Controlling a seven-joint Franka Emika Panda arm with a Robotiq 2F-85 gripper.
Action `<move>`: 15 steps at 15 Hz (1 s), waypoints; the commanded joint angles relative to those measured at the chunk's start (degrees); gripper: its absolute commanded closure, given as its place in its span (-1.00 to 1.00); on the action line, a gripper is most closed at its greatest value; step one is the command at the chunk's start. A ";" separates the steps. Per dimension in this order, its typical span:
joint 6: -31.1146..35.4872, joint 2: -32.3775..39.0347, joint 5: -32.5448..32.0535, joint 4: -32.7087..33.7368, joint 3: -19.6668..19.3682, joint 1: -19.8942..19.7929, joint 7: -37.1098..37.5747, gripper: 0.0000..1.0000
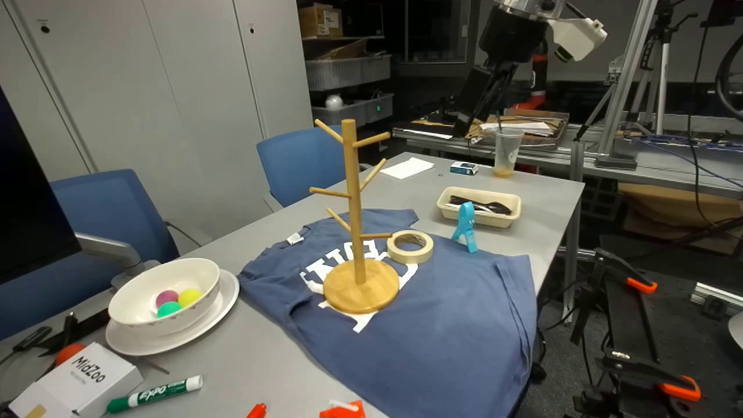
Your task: Unhang the tape from the wooden rack and put it on the table
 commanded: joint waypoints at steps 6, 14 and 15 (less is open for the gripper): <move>-0.27 -4.65 1.67 -2.55 0.80 -0.29 -0.95 -1.00; -0.27 -4.69 1.68 -2.68 0.81 -0.23 -0.96 -1.00; -0.27 -4.69 1.68 -2.68 0.81 -0.23 -0.96 -1.00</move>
